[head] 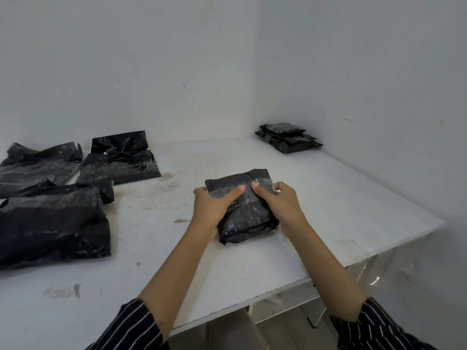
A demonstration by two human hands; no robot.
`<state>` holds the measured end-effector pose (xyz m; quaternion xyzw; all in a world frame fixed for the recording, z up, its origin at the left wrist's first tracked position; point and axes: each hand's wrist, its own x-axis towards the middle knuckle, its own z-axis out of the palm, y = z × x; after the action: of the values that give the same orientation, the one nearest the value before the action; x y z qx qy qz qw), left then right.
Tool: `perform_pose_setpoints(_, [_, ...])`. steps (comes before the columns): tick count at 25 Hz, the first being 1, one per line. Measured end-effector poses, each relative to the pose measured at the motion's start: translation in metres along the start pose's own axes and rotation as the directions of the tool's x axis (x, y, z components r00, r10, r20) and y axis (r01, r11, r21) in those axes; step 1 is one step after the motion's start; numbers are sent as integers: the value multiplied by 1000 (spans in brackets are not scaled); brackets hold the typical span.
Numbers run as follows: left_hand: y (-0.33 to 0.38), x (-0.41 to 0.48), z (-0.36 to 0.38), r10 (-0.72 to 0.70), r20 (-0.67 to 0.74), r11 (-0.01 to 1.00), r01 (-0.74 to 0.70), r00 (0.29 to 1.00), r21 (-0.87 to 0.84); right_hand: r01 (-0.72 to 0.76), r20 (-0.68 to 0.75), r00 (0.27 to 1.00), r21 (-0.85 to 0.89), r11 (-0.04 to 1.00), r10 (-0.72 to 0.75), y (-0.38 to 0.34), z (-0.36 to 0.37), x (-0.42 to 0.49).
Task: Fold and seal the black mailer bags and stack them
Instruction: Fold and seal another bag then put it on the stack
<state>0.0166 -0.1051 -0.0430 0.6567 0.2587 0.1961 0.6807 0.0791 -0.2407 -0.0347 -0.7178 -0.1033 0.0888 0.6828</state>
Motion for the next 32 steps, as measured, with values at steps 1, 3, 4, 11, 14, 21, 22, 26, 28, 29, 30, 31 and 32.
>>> perform_pose_setpoints(1, [-1, 2, 4, 54, -21, 998, -54, 998, -18, 3, -15, 1000, 14, 1000, -3, -1, 3, -3])
perform_pose_setpoints(3, [0, 1, 10, 155, -71, 988, -156, 985, -2, 28, -86, 996, 9, 1000, -27, -2, 7, -3])
perform_pose_setpoints(4, [3, 1, 12, 194, -79, 981, -194, 978, 9, 41, -124, 992, 18, 999, -38, -3, 7, -1])
perform_pose_setpoints(11, [14, 15, 14, 176, -205, 976, -198, 963, -91, 35, -95, 995, -3, 999, -35, -24, -12, 11])
perform_pose_setpoints(14, [28, 22, 20, 139, -304, 977, -181, 943, -115, -70, -1, 998, 91, 993, 70, -28, -19, 14])
perform_pose_setpoints(21, [55, 57, 47, 91, -337, 973, -155, 937, -169, -219, 236, 966, 506, 834, 110, -22, -36, 10])
perform_pose_setpoints(22, [59, 61, 55, 82, -311, 975, -141, 947, -173, -177, 199, 977, 538, 824, 80, -23, -38, 16])
perform_pose_setpoints(26, [73, 72, 85, 46, -52, 972, -57, 998, -229, -35, 15, 999, 532, 846, 31, -38, -51, 52])
perform_pose_setpoints(28, [80, 82, 100, 47, 73, 977, -31, 996, -212, -2, -48, 998, 519, 855, 32, -46, -61, 78])
perform_pose_setpoints(29, [81, 90, 108, 50, 115, 979, -26, 992, -203, 18, -83, 996, 509, 861, 28, -50, -65, 92])
perform_pose_setpoints(30, [82, 100, 117, 58, 135, 980, -31, 989, -197, 38, -117, 993, 498, 866, 24, -54, -69, 107])
perform_pose_setpoints(31, [83, 109, 125, 75, 128, 981, -50, 989, -187, 57, -155, 988, 488, 871, 22, -57, -72, 122])
perform_pose_setpoints(32, [83, 121, 135, 97, 114, 981, -75, 989, -181, 74, -194, 981, 483, 872, 24, -60, -74, 139])
